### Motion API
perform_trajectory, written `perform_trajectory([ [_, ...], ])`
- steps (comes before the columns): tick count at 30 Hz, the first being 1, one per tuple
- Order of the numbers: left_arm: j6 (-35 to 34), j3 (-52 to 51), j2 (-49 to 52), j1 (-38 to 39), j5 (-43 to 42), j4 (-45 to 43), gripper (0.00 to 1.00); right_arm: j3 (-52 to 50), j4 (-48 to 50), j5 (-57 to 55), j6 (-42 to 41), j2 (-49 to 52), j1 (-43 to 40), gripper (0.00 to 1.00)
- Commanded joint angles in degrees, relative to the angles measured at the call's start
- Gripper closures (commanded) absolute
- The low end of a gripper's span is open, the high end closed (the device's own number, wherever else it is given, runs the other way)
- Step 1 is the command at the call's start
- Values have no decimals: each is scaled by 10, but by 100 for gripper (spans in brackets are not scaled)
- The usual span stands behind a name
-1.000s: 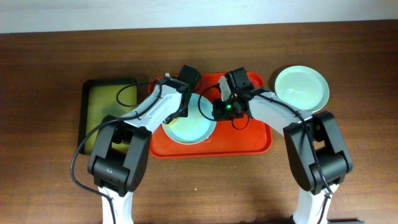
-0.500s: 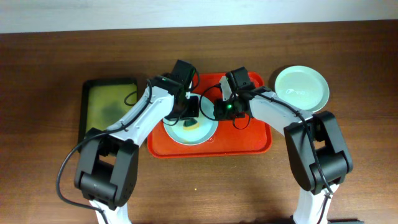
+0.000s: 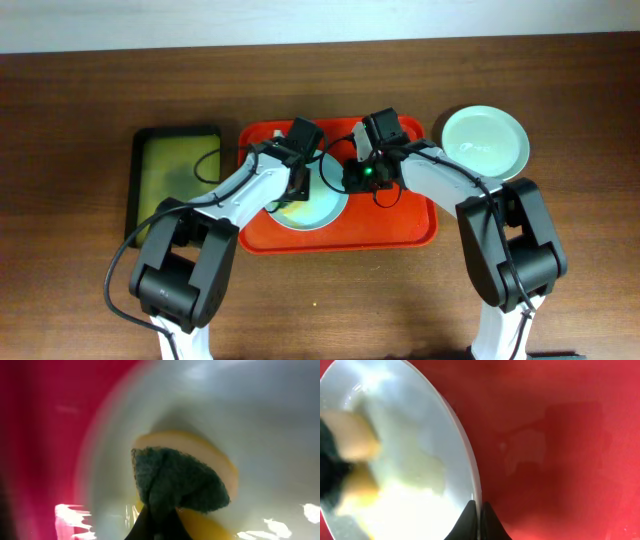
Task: Clean dirty plates on tray and stack at the side
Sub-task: 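Scrub the light blue plate with the sponge while the right gripper holds it, then return the sponge to the black tray with the left gripper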
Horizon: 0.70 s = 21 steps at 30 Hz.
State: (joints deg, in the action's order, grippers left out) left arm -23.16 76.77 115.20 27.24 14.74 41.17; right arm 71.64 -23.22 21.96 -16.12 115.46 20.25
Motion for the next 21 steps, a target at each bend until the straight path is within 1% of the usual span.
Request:
perform_trajectory([
  [1, -19, -19, 25, -19, 208, 11, 100, 7, -1, 2, 6, -1, -4, 96],
  [3, -19, -8, 24, -19, 227, 11, 100, 7, -1, 2, 6, -1, -4, 96],
  [6, -19, 16, 14, -19, 215, 15, 100, 7, 0, 2, 7, -1, -4, 96],
  [12, -20, 47, -67, -31, 74, 19, 100, 7, 13, 2, 14, -1, -4, 96],
  [14, -21, 47, -101, -58, 19, 23, 100, 9, 13, 3, 27, -4, -4, 96],
  [17, -21, 47, -131, -121, -57, 42, 100, 27, -9, 3, 37, -10, -4, 96],
  [19, -20, 47, -133, -170, -78, 64, 100, 41, -20, 3, 37, -13, -4, 96],
  [21, -20, 44, -133, -208, -81, 86, 100, 58, -39, 1, 38, -14, -4, 96],
])
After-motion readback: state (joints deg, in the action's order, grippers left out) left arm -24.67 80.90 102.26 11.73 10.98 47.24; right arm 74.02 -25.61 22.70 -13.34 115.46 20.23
